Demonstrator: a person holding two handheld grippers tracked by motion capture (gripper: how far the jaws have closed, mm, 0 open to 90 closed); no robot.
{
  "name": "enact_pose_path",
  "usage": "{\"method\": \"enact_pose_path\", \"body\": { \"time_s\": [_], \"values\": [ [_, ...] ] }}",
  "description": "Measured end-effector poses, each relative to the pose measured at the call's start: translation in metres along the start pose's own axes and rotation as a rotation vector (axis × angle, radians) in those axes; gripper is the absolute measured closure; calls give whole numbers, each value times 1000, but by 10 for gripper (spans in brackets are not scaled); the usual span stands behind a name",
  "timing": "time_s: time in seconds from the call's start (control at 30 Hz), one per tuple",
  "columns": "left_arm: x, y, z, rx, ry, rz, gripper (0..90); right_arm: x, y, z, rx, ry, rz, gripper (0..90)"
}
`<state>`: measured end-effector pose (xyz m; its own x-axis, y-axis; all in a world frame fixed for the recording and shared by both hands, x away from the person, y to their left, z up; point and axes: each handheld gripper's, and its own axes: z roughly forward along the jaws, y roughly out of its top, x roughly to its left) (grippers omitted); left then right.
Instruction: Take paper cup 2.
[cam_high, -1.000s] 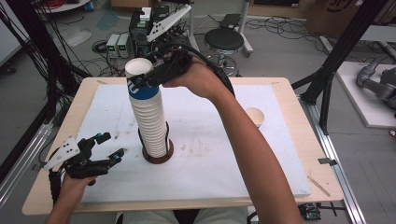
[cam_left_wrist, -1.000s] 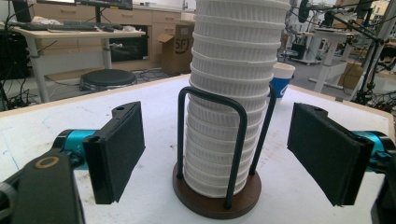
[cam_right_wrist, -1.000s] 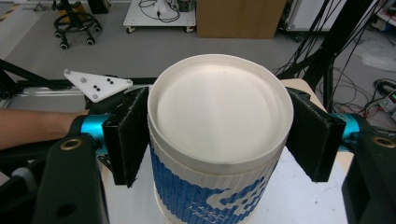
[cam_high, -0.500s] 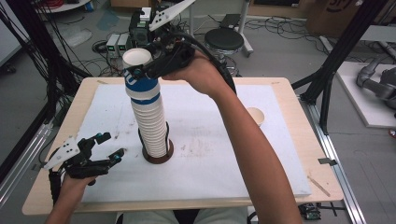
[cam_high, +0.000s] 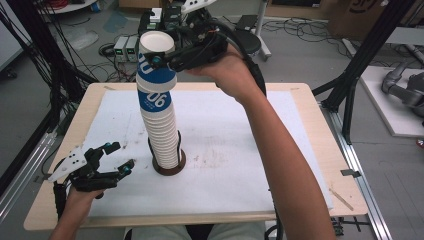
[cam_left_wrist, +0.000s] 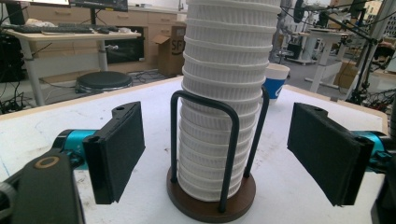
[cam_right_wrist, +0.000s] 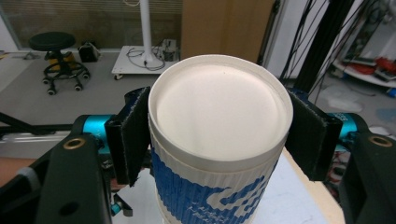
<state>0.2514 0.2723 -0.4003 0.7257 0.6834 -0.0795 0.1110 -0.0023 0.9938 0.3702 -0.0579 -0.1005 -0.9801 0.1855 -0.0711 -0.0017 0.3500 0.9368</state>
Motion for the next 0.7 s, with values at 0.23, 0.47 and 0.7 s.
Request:
{"method": "enact_pose_path", "body": {
  "time_s": [0.23, 0.47, 0.7],
  "values": [
    [-3, 0, 2, 0, -12, 4, 186, 3, 2, -26, -40, -44, 3, 305],
    [-8, 1, 4, 1, -30, 11, 187, 6, -17, -61, -37, -107, 9, 305],
    [-15, 0, 10, 6, -55, 16, 187, 7, -65, -84, 23, -152, 39, 304]
  ]
}}
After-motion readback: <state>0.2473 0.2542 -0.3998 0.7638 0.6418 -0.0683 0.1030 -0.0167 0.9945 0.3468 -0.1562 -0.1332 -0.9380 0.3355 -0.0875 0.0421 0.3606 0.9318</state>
